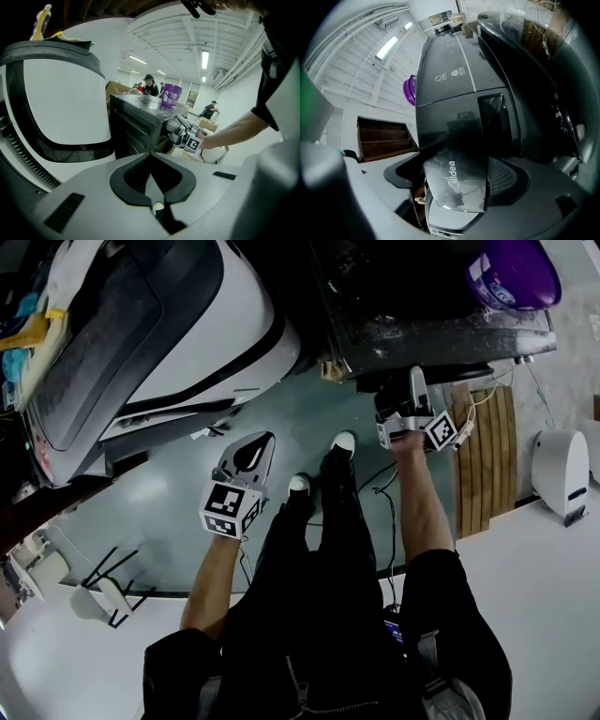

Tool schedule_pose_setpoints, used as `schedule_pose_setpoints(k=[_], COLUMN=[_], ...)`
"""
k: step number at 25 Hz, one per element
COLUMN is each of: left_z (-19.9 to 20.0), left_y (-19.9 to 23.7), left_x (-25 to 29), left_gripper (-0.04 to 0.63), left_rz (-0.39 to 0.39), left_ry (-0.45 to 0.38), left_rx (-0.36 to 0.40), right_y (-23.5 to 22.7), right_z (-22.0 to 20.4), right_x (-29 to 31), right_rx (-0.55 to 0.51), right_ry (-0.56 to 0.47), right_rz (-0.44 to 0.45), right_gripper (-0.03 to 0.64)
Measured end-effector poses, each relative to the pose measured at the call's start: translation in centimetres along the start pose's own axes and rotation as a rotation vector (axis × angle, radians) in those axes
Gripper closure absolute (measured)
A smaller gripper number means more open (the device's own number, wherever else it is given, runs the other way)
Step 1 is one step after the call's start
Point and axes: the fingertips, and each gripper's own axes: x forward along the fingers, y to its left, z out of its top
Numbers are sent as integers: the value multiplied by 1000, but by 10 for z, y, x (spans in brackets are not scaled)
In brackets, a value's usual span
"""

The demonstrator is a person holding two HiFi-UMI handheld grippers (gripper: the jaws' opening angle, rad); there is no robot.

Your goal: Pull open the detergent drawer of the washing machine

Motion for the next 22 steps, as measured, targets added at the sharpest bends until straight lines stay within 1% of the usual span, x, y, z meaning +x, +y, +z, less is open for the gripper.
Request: schedule_pose_setpoints(k=[1, 3, 11, 15, 22], left_z=[-2, -3, -1, -1, 0], left_y=[1, 0, -5, -2, -1], left_x=[-1, -2, -5, -6, -2], left_gripper=[577, 577, 577, 577, 577], left_rz=[1, 2, 10, 16, 15], left_ry=[4, 8, 4, 10, 13], left_rx=[0, 1, -1, 7, 7], right_y=[0, 1, 2, 1, 2], right_z=[-1, -3, -4, -4, -7], right_x=[0, -1, -5, -7, -8], right_rx=[2, 6, 30, 42, 53], right_ry=[16, 44, 82, 81, 142], right_rz=[4, 10, 68, 75, 87], right_gripper=[196, 198, 229, 242, 262])
